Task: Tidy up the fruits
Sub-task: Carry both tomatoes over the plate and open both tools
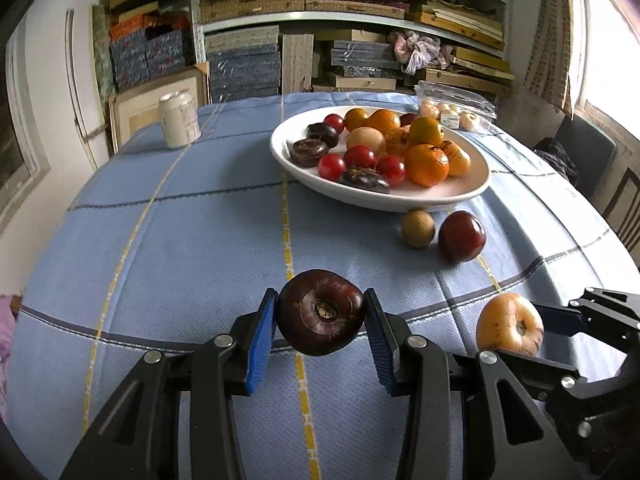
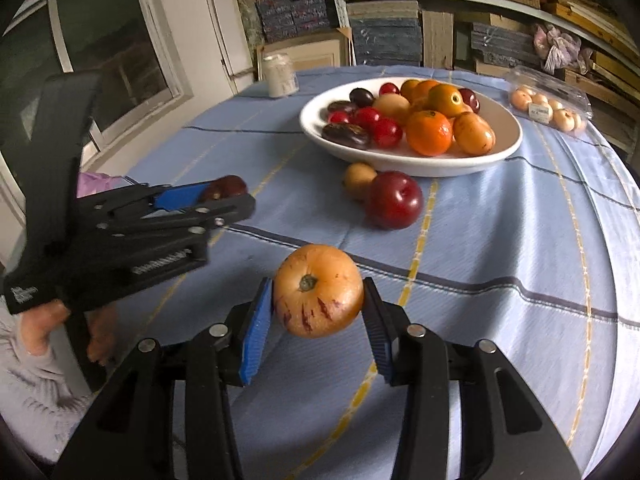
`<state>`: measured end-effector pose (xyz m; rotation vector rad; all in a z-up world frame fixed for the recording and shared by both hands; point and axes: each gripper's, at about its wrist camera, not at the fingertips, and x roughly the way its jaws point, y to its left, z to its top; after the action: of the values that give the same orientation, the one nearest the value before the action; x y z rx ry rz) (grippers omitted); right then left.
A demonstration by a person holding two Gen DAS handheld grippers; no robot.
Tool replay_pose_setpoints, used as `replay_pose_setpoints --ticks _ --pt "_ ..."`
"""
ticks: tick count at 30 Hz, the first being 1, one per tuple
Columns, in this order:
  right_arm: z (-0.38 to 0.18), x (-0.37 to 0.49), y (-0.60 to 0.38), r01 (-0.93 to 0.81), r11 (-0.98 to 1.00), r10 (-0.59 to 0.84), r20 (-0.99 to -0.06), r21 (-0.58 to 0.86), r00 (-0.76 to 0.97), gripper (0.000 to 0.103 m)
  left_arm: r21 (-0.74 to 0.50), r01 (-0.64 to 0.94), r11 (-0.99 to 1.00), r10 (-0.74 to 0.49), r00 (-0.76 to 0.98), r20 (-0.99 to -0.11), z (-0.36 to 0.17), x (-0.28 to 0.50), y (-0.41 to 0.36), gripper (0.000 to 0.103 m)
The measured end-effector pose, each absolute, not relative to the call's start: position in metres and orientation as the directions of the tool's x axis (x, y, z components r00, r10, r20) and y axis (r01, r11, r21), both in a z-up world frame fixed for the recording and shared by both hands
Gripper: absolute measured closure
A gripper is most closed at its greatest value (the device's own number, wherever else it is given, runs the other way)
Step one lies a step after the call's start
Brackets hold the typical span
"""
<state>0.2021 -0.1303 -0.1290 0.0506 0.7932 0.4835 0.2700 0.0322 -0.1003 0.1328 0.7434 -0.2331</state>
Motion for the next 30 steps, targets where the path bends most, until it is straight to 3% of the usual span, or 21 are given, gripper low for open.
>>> replay_pose_setpoints --ticks 8,15,30 --pt "-0.121 0.179 -0.150 -0.356 0.883 0.469 -0.616 0.306 0.633 0.060 0.094 0.242 0.966 -0.130 0.764 -0.631 -0.091 0.240 0.021 0.060" --pt "-0.111 0.153 -0.180 -0.316 0.866 0.492 -0.549 0.388 0.676 0.060 0.071 0.207 0.976 -0.122 0.785 -0.607 -0.082 0.219 0.028 0.060" --pt "-0.076 0.119 -0.218 -0.288 0.880 0.453 -0.483 0.378 0.750 0.060 0.112 0.227 0.968 -0.128 0.821 -0.557 -0.051 0.201 0.017 0.060"
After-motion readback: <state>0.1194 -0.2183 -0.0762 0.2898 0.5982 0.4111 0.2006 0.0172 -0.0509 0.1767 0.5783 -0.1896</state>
